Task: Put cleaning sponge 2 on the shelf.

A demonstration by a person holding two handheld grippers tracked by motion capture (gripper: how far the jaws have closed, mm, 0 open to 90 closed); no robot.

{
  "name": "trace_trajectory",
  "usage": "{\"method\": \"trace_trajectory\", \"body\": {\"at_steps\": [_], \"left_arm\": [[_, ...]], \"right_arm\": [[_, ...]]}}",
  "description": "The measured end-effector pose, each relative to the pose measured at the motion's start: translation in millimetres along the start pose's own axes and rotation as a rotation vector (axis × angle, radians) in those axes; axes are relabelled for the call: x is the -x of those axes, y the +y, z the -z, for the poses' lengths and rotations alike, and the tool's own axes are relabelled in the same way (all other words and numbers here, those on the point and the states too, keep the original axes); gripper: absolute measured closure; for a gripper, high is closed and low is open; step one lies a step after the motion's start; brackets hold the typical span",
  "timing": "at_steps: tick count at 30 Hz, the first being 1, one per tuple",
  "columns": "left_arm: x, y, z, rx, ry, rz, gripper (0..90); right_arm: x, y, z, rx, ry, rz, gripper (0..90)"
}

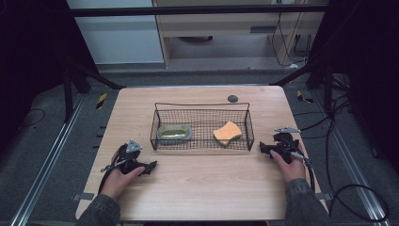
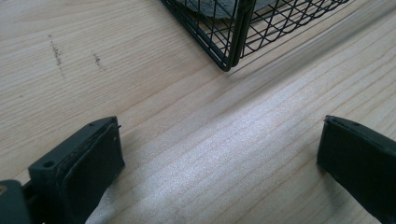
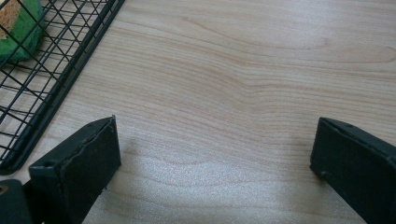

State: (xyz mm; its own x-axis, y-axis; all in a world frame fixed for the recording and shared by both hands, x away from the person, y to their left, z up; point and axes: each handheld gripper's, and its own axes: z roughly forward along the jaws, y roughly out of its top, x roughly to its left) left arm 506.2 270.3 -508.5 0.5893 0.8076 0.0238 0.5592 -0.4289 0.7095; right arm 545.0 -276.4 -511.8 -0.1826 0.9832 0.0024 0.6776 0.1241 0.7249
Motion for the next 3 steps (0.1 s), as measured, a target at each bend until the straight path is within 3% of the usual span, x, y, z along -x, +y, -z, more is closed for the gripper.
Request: {"method": "trace_trajectory", "body": {"at_steps": [3], "left_arm": [[-0.1, 0.3, -0.4, 0.0, -0.001, 0.004, 0.0]], "right_arm": [[-0.1, -1.3, 0.9, 0.0, -0.013, -0.009, 1.4]]}}
